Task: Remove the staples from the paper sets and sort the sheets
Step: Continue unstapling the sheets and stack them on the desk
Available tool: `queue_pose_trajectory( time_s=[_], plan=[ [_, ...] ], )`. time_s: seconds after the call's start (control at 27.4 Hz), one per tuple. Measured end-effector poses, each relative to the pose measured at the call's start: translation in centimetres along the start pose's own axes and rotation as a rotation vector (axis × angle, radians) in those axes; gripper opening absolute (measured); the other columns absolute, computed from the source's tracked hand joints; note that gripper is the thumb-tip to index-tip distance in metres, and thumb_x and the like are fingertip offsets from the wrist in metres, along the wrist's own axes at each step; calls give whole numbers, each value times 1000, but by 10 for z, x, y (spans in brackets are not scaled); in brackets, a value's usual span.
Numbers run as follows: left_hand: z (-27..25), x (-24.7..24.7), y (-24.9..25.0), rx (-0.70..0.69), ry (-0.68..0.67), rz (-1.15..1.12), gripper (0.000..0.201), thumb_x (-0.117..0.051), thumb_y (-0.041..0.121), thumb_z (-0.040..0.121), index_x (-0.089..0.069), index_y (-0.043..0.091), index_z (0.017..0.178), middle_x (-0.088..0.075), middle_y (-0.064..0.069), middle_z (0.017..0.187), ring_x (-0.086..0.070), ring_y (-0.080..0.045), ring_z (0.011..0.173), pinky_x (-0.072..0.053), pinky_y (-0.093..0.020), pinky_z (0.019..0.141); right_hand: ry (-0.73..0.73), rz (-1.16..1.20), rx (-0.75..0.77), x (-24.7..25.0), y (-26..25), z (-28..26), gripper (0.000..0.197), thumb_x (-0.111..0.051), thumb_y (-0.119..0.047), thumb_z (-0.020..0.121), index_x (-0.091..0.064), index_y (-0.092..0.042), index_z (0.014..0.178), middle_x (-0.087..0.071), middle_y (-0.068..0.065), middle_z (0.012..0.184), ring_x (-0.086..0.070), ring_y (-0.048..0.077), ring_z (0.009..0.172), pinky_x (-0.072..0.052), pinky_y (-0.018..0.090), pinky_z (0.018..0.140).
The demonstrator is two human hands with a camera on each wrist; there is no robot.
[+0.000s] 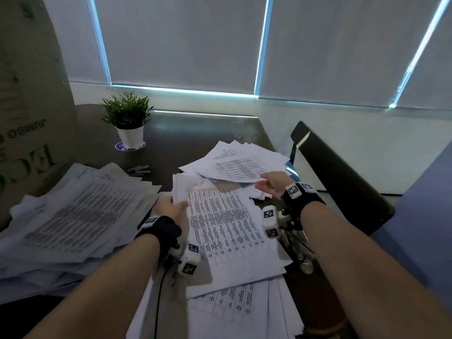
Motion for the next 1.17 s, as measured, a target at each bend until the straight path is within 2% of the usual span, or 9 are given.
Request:
queue_pose_trajectory(
  time_s=[0.18, 0.29, 0.4, 0.55, 0.66, 0.77, 0.88, 1.06, 1.17],
  plan=[
    [-1, 11, 4, -12, 74, -56, 21, -56, 17, 91, -63, -2, 83, -63, -20, 83, -58, -31, 78, -48, -37, 72, 44, -1037, 14, 55, -4, -42, 26, -70, -33, 86, -69, -13, 101, -69, 10, 108, -66, 28, 100, -50, 32, 77],
    [-2, 15, 10, -34, 42, -51, 26, -51, 18, 94, -61, -6, 92, -61, -19, 86, -56, -29, 82, -43, -34, 72, -71, -1292, -144, 67, 24, -78, 40, -81, -56, 70, -63, -21, 78, -68, 1, 88, -61, 15, 75, -48, 29, 65],
    [-8, 15, 16, -38, -48, 16, 30, -51, 22, 95, -62, -5, 101, -65, -23, 99, -61, -37, 95, -49, -42, 83, -95, -1507, -217, 65, 52, -96, 54, -78, -54, 73, -62, -18, 110, -66, 4, 111, -62, 20, 89, -44, 29, 66],
    [-38, -5, 25, -56, -231, 101, 29, -54, 18, 94, -64, -9, 99, -63, -27, 97, -61, -35, 87, -46, -36, 74, -41, -1458, -64, 62, 48, -103, 58, -66, -32, 82, -48, -18, 135, -61, 9, 127, -61, 28, 111, -51, 35, 88],
    [-58, -25, 17, 41, -379, 39, 11, -59, 11, 90, -61, 0, 91, -62, -22, 89, -60, -31, 79, -52, -41, 81, -24, -1424, 0, 61, 29, -114, 40, -67, -20, 79, -65, -13, 118, -69, 5, 108, -66, 22, 93, -50, 25, 69],
    [-80, -41, 11, 120, -475, 26, 18, -59, -2, 84, -50, 5, 70, -44, -12, 63, -43, -21, 52, -37, -28, 54, 83, -1380, 168, 53, -1, -123, 30, -57, -16, 89, -61, -6, 117, -65, 13, 118, -63, 28, 101, -49, 31, 80],
    [-87, -43, 15, 99, -446, 109, 24, -59, -3, 81, -51, 4, 60, -40, -8, 54, -38, -18, 45, -29, -19, 45, 16, -1222, 317, 24, -17, -137, 26, -46, -14, 98, -61, -4, 117, -61, 14, 124, -58, 29, 114, -41, 28, 86],
    [-81, -55, 19, 106, -478, 22, 19, -76, 13, 76, -59, 5, 74, -64, -21, 84, -63, -35, 79, -52, -41, 72, -171, -906, 253, -8, 9, -142, 49, -66, -17, 87, -53, -23, 134, -56, 5, 126, -60, 19, 102, -53, 28, 77],
    [-77, -58, 27, 136, -476, -26, 16, -72, 7, 71, -57, 7, 71, -62, -25, 100, -61, -41, 101, -48, -50, 92, -187, -900, 284, -16, 19, -139, 50, -62, -19, 89, -48, -25, 137, -56, 6, 127, -57, 16, 96, -51, 28, 77]
  ],
)
Point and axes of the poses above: each hand's wrist, its own z-axis towards the middle knuckle, its own x-axis out of the back of the hand, y = z × x, the point moved 9 cm from there along z, towards the middle knuckle
